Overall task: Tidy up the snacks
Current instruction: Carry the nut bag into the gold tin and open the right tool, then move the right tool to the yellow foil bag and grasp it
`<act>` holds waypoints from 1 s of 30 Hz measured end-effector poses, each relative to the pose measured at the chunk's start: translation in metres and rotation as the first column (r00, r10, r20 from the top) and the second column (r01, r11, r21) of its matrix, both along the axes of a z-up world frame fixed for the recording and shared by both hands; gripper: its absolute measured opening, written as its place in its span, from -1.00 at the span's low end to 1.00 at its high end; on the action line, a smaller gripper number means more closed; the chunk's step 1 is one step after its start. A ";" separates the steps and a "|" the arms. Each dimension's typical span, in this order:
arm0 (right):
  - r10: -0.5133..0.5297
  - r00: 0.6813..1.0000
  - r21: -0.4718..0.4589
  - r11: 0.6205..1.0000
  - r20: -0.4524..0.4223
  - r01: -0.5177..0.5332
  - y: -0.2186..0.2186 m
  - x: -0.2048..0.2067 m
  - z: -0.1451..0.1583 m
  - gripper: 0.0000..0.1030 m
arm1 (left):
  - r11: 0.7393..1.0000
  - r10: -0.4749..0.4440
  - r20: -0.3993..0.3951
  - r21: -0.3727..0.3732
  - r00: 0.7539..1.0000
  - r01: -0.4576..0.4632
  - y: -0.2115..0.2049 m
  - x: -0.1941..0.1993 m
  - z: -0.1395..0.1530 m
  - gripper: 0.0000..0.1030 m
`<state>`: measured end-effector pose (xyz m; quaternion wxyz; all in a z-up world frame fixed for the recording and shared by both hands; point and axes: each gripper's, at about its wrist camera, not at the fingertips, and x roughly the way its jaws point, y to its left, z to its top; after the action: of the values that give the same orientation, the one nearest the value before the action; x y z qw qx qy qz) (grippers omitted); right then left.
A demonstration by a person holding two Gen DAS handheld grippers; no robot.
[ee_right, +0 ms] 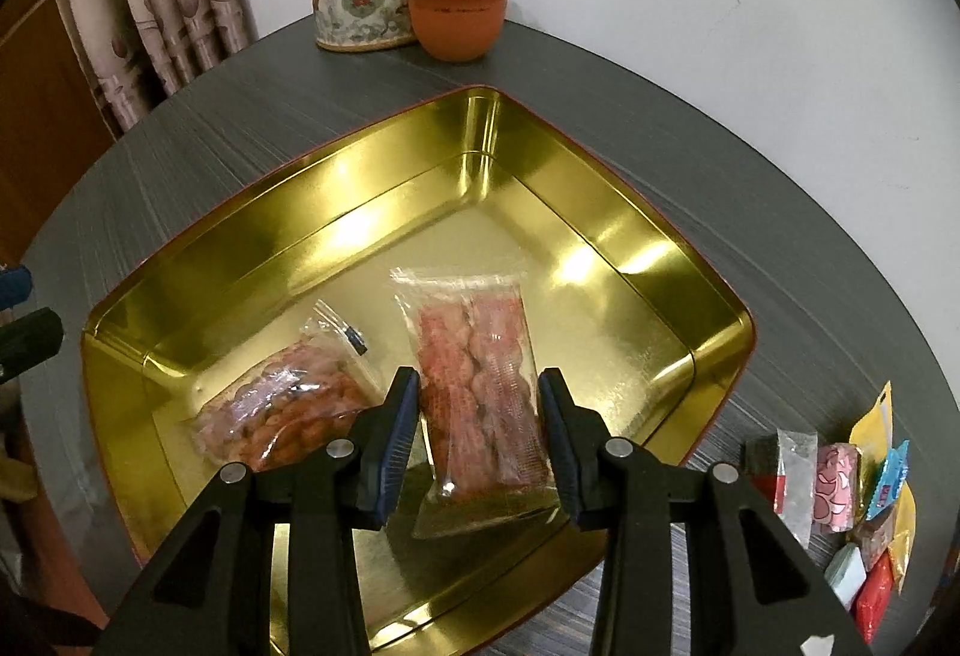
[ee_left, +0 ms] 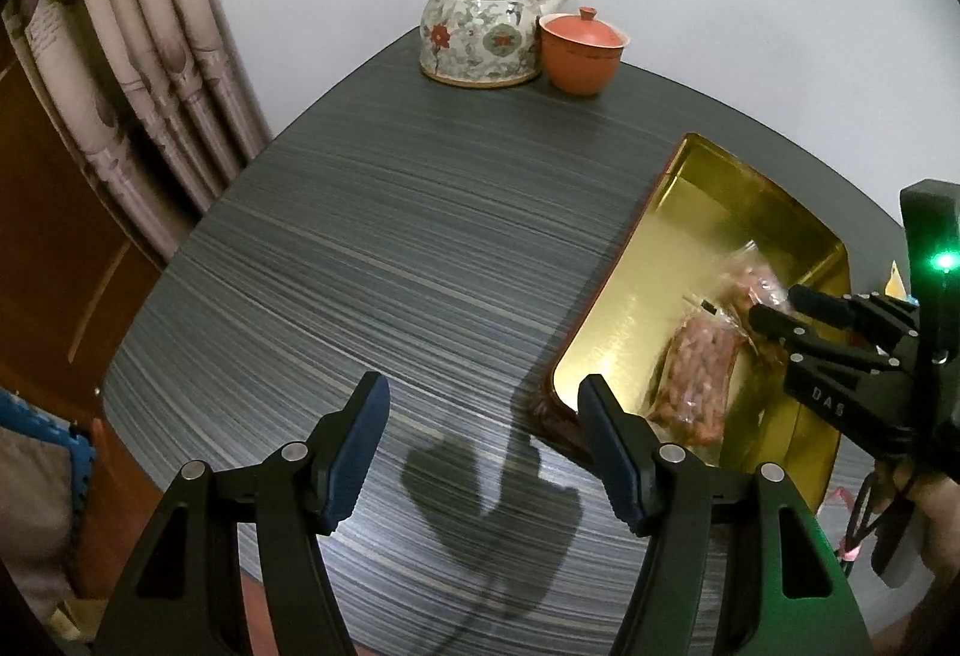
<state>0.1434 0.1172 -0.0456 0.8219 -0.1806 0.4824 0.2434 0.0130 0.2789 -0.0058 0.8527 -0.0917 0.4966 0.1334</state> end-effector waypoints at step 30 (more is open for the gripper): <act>-0.289 0.952 0.120 0.953 0.100 0.277 -0.181 0.009 0.059 -0.18 | 0.999 -0.010 -0.022 0.050 1.000 0.011 -0.007 0.003 -0.004 0.29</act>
<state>0.1521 -0.0640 0.0136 0.8832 -0.0802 0.4413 0.1370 0.0163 0.2718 -0.0100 0.8499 -0.0662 0.5030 0.1423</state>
